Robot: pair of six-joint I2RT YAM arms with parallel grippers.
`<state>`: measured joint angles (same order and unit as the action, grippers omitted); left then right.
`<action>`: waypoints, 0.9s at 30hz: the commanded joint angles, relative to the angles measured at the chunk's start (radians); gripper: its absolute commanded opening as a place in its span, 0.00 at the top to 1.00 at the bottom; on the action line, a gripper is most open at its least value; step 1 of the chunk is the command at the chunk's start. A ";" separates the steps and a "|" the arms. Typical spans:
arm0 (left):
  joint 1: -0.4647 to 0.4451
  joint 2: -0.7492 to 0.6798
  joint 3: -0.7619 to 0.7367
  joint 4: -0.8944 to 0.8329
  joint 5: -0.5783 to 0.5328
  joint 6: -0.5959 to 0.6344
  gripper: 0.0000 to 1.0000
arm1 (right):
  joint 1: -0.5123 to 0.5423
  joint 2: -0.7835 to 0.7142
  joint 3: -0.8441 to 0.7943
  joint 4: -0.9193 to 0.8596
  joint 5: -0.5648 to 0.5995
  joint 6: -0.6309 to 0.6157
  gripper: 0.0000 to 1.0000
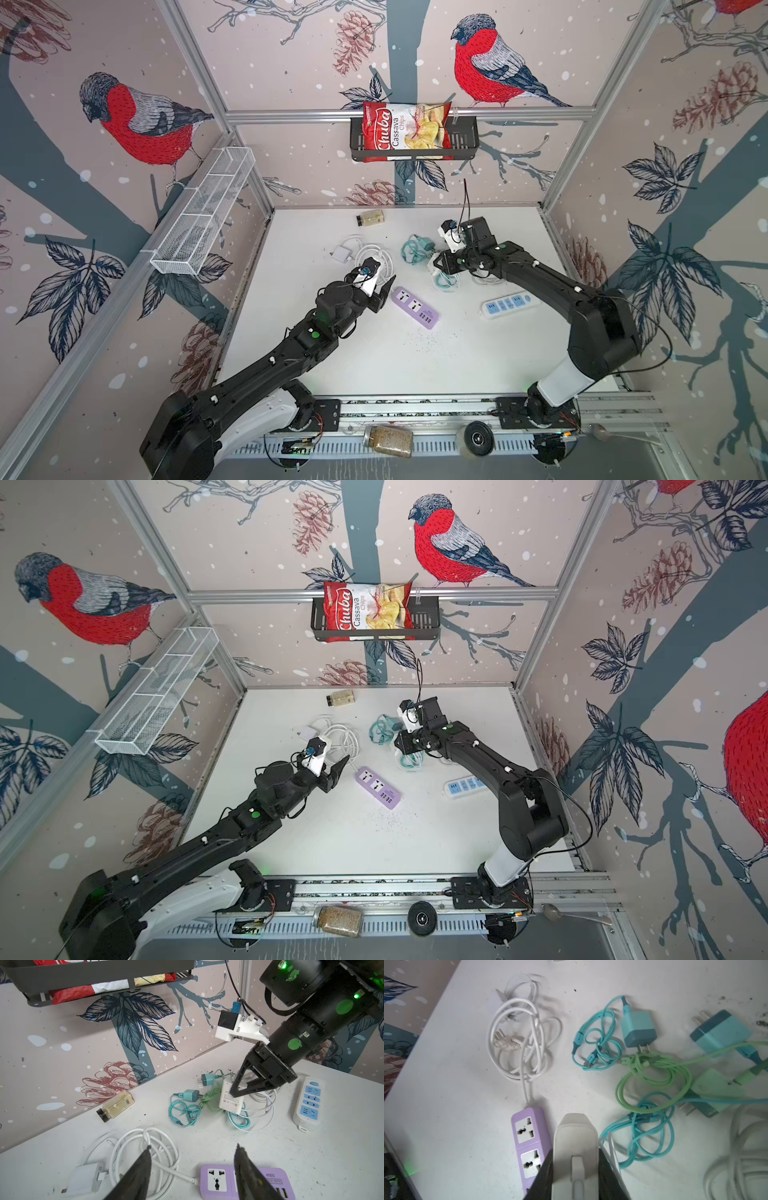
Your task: Insert the plug
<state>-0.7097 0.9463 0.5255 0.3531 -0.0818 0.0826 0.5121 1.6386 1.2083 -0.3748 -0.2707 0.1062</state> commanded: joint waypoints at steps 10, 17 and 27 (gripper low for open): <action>-0.002 0.008 0.000 -0.070 0.036 -0.073 0.42 | 0.134 0.015 -0.053 -0.003 0.110 -0.094 0.90; -0.002 -0.030 -0.006 -0.114 0.039 -0.102 0.42 | 0.195 0.034 -0.052 0.002 0.109 -0.142 0.91; -0.002 -0.020 -0.014 -0.138 0.021 -0.116 0.43 | 0.233 0.060 -0.009 0.012 0.091 -0.200 0.91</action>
<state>-0.7097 0.9245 0.5125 0.2203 -0.0536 -0.0261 0.7395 1.6867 1.1755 -0.3752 -0.1703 -0.0658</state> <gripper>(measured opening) 0.574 0.285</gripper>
